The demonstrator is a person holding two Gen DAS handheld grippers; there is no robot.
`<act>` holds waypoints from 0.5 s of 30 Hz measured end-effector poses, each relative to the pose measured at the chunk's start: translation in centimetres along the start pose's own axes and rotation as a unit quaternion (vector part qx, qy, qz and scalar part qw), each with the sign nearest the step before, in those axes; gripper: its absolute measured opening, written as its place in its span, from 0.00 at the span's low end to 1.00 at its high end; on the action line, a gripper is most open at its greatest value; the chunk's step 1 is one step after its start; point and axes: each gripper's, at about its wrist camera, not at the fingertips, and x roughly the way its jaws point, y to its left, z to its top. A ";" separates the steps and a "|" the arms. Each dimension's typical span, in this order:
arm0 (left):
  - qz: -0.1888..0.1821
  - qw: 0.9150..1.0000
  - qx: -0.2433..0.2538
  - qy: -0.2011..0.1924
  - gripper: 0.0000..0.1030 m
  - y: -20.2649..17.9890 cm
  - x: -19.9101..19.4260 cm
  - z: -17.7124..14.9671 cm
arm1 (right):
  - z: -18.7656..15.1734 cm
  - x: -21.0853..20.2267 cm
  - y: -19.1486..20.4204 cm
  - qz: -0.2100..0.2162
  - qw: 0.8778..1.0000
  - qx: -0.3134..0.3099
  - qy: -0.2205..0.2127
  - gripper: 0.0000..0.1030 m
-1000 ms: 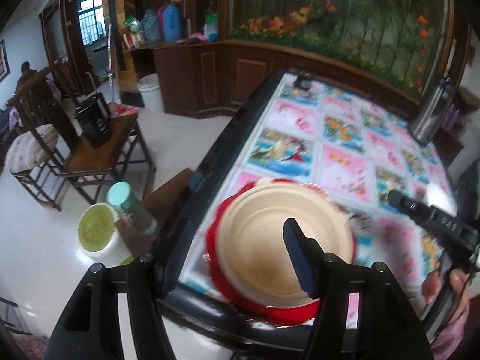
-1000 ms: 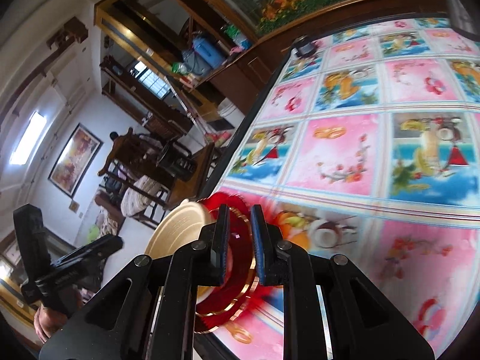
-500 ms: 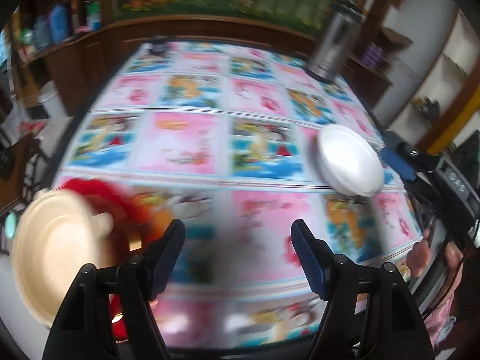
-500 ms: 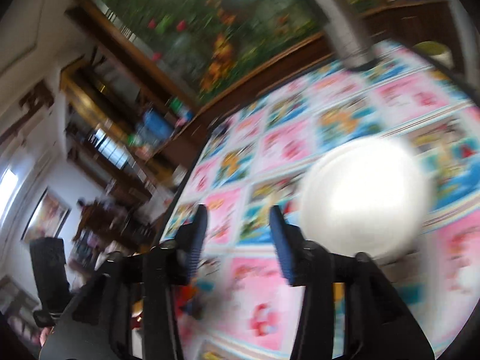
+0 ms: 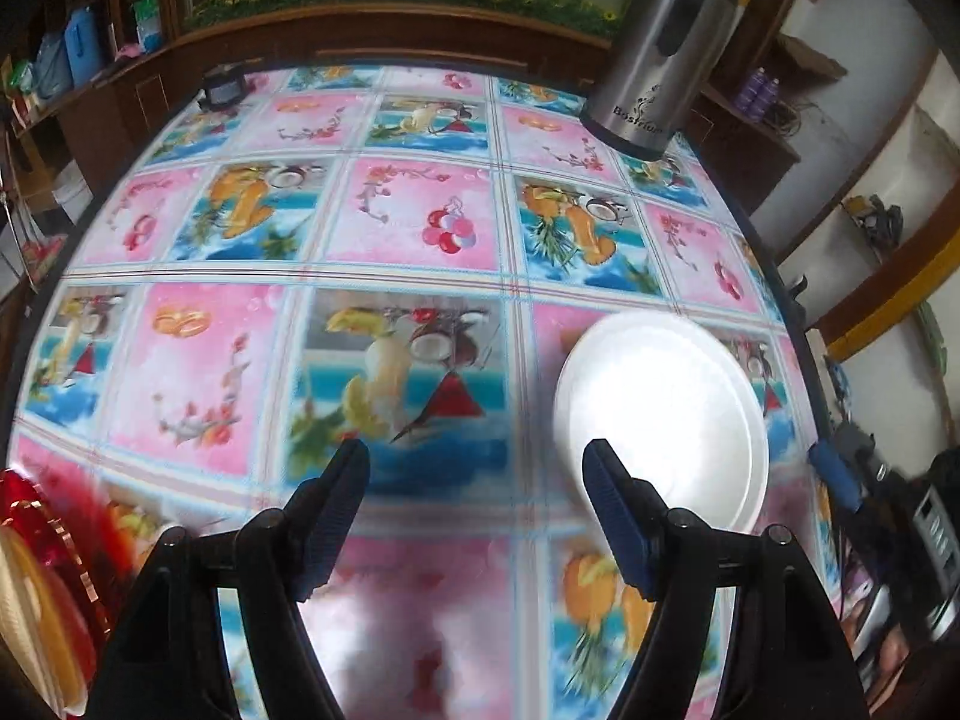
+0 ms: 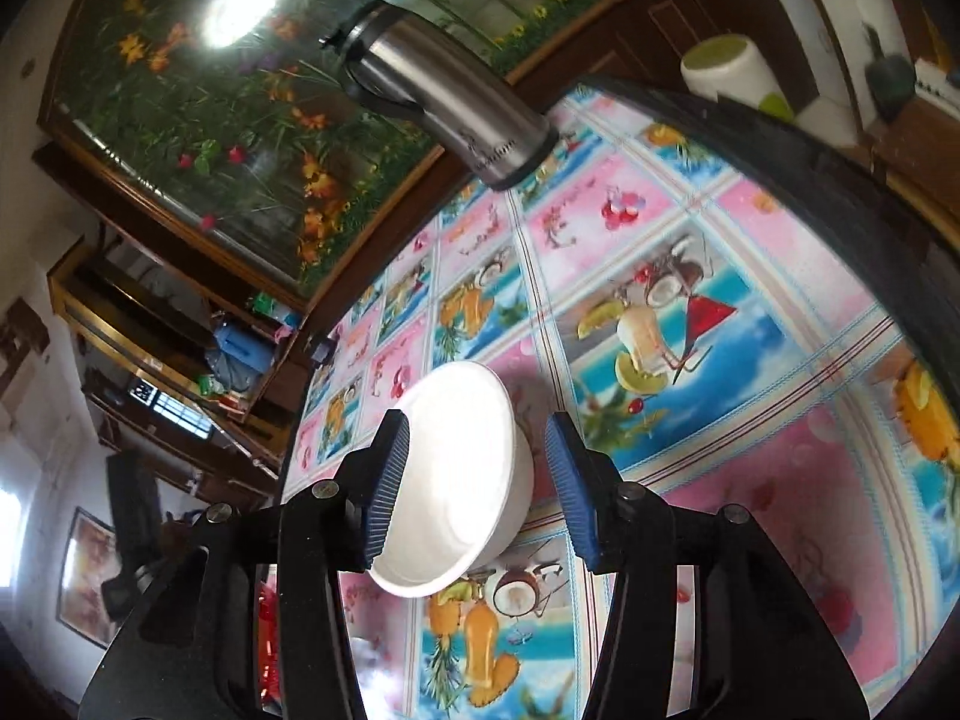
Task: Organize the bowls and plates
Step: 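Move the right gripper to the white bowl while the left moves to the white plate, then grasp the white bowl rim with the right gripper while the left grasps the white plate rim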
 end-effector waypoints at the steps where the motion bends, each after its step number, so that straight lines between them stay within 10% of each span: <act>1: -0.002 1.000 -0.003 0.003 0.71 -0.1 0.4 0.2 | -0.1 0.5 -0.1 0.002 1.000 0.002 0.007 0.46; 15: -0.008 1.000 -0.021 0.017 0.72 -0.7 2.9 1.4 | -0.9 3.9 -2.0 0.032 0.998 0.021 0.046 0.46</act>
